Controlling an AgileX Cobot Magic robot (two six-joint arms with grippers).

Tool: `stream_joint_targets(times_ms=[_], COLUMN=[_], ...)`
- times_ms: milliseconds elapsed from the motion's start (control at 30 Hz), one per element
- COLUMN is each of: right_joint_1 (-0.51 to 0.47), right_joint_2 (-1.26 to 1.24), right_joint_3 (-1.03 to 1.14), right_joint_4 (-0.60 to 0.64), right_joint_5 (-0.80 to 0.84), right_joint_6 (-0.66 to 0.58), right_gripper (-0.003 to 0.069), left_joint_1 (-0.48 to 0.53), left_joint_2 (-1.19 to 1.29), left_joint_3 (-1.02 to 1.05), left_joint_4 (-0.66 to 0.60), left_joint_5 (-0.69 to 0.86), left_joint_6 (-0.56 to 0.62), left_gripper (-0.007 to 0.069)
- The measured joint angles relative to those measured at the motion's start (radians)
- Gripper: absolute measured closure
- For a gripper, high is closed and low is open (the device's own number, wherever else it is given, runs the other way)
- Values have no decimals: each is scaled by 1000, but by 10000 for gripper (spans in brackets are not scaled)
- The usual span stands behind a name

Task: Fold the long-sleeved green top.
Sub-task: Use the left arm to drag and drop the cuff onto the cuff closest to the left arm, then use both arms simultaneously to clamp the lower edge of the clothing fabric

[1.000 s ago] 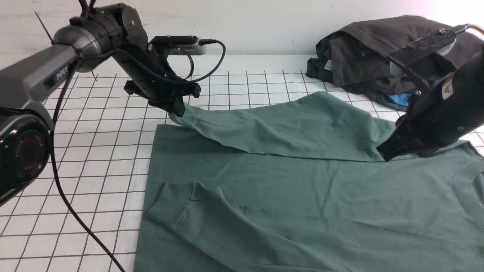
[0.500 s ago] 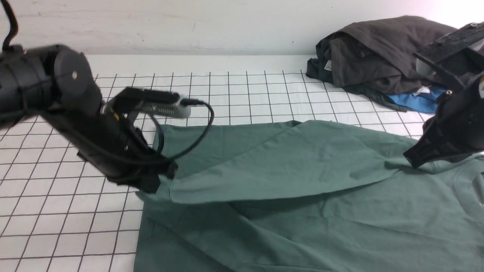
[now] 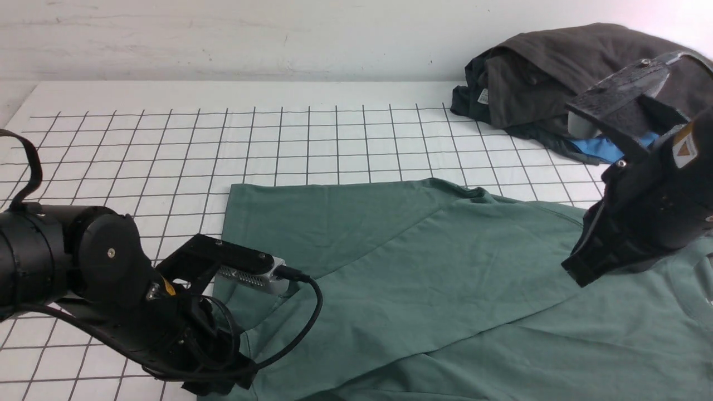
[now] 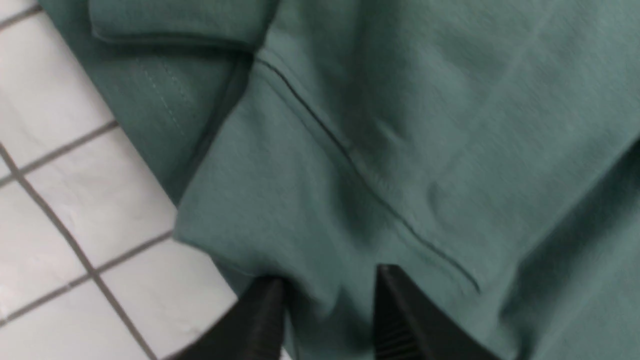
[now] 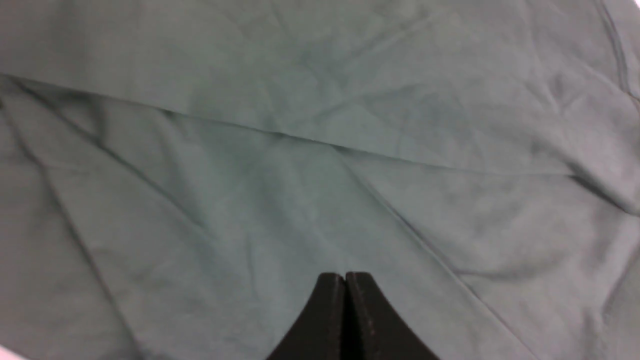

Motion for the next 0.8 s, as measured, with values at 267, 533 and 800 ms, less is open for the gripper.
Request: stream_joint_targets(times_ms=[267, 533, 800], right_joint_1=[78, 92, 92], right_joint_2=[-130, -288, -319], right_joint_3=[0, 33, 220], right_joint_4=[89, 105, 79], right_joint_5=[4, 11, 15], right_joint_6=[0, -7, -12], right_gripper=[673, 673, 673], left_joint_1=[-80, -367, -570], left_joint_2=[-150, -230, -99], left_joint_3=[1, 124, 247], left_joint_4=[10, 84, 197], left_joint_5=[78, 224, 98], left_joint_6=[47, 91, 112], left_gripper=[190, 212, 212])
